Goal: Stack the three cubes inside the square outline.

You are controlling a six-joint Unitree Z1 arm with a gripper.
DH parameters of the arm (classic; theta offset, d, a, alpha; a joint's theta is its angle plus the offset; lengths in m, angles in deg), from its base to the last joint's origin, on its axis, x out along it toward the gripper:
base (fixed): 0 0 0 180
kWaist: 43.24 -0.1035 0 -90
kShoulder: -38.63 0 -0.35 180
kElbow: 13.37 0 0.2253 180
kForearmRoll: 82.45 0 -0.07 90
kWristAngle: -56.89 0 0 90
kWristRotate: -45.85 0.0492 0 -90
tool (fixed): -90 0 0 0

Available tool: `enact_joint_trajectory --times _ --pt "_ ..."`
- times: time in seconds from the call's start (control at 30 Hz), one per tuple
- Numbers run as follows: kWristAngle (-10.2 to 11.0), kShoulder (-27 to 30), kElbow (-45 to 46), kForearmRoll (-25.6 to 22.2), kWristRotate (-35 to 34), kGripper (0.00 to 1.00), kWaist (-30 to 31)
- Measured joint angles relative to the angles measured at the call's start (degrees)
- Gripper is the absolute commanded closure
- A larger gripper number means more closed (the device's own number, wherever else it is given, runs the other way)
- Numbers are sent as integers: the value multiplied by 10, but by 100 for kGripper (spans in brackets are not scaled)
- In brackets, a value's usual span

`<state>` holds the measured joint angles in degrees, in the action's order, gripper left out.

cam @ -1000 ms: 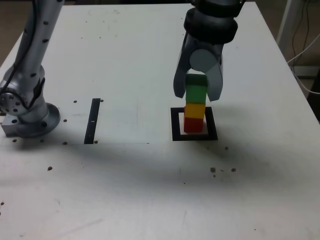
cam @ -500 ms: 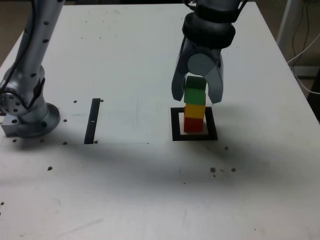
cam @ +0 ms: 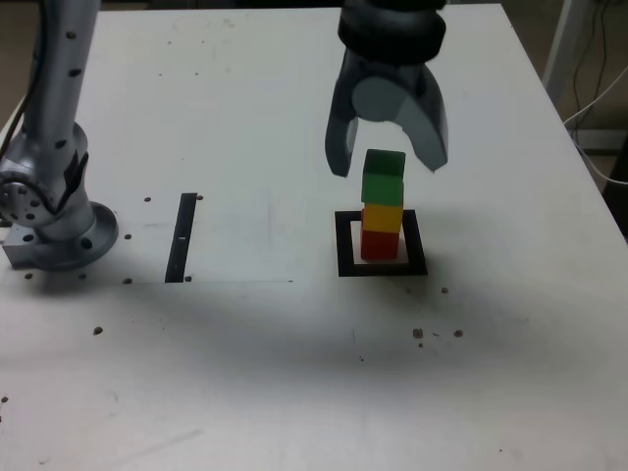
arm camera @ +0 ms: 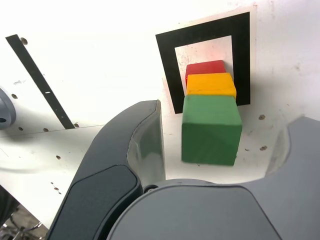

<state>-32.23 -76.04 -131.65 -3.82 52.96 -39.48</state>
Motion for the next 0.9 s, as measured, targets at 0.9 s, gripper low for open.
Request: enact_joint_trajectory --times 0.9 --pt "44 233 289 55 -17 0 7"
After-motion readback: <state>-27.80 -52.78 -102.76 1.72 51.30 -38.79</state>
